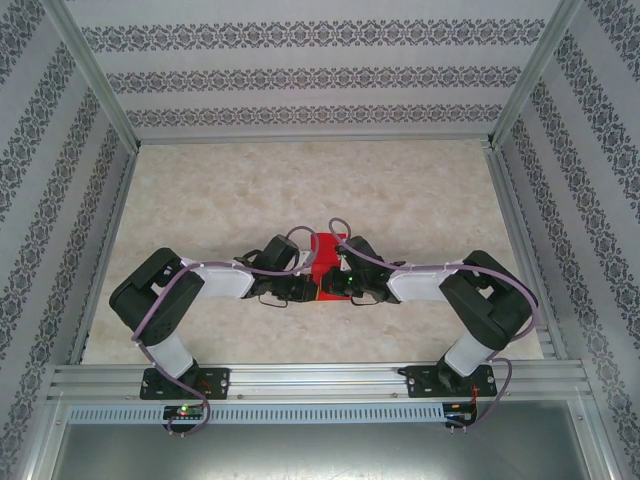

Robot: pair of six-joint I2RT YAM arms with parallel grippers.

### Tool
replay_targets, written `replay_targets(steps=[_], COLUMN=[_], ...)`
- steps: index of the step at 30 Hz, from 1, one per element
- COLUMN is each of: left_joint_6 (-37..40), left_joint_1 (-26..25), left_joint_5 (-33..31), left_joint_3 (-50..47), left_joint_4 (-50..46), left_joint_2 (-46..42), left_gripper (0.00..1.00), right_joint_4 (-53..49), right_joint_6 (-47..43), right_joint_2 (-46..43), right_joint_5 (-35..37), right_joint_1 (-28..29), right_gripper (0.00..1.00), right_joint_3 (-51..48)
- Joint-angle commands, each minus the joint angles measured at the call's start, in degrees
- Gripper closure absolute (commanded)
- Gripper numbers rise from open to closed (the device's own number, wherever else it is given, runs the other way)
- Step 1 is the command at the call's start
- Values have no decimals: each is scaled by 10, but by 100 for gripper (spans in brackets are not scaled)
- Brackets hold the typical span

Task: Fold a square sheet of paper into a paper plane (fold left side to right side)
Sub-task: Fold the triangle a second time at the center of the table.

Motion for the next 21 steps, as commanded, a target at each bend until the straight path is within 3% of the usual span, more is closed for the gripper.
replay_targets(steps=[1,9,21], left_joint_6=[14,17,19], left_joint_1=[-7,-7,-7], left_joint_5=[-46,-53,-55], left_joint_3=[-11,-14,-19], left_joint_4=[-38,-45,-45], left_joint_2=[10,9,13], left_gripper=[95,95,96], right_joint_4=[2,-41,-63], right_joint_6=[-21,-49,-91], right_joint_2=[14,20,27], right_joint_5=[19,47,38], right_joint_1=[5,-7,-78], right_gripper=[100,100,100], right_joint_3=[16,22,35])
